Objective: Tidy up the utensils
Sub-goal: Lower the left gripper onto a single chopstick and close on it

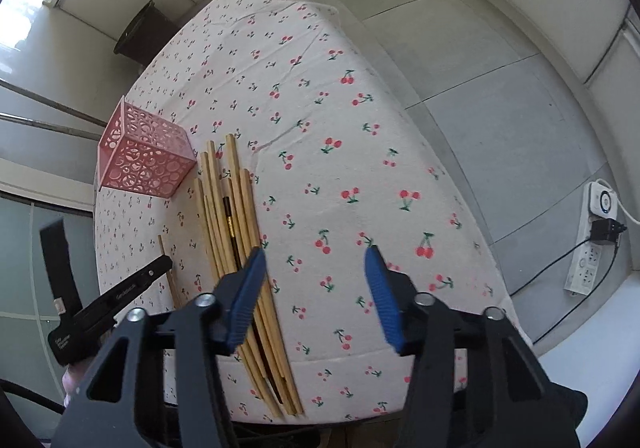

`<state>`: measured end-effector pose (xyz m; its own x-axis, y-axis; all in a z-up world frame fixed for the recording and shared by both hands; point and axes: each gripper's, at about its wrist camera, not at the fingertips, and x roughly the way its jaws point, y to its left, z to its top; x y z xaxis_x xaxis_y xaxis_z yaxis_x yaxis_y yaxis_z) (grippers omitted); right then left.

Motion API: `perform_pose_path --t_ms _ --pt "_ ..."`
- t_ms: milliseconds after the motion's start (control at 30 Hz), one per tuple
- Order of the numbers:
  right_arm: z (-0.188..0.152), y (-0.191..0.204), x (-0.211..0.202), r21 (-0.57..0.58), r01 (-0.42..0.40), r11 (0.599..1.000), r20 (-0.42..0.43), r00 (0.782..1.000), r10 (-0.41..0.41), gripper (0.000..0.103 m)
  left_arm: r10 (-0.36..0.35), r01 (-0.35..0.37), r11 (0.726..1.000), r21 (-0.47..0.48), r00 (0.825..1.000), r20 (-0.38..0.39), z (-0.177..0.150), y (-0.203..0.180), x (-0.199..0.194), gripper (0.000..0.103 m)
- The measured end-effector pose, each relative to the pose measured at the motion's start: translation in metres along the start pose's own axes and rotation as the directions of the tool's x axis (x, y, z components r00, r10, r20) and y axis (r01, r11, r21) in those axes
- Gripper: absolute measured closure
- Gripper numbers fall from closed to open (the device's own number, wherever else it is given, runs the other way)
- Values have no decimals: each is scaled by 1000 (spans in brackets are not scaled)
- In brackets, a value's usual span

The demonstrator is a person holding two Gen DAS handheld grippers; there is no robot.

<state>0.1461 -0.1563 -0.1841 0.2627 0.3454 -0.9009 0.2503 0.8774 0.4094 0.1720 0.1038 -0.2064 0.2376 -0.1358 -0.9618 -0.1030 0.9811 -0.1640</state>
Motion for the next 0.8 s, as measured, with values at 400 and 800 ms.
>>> perform_pose_path --t_ms 400,800 --pt "48 58 62 -73 145 987 -62 987 -149 81 -140 138 990 32 987 84 2 28 -60 99" --pt "53 77 83 -137 213 967 -62 973 -223 81 -163 161 987 30 984 68 3 27 -62 98"
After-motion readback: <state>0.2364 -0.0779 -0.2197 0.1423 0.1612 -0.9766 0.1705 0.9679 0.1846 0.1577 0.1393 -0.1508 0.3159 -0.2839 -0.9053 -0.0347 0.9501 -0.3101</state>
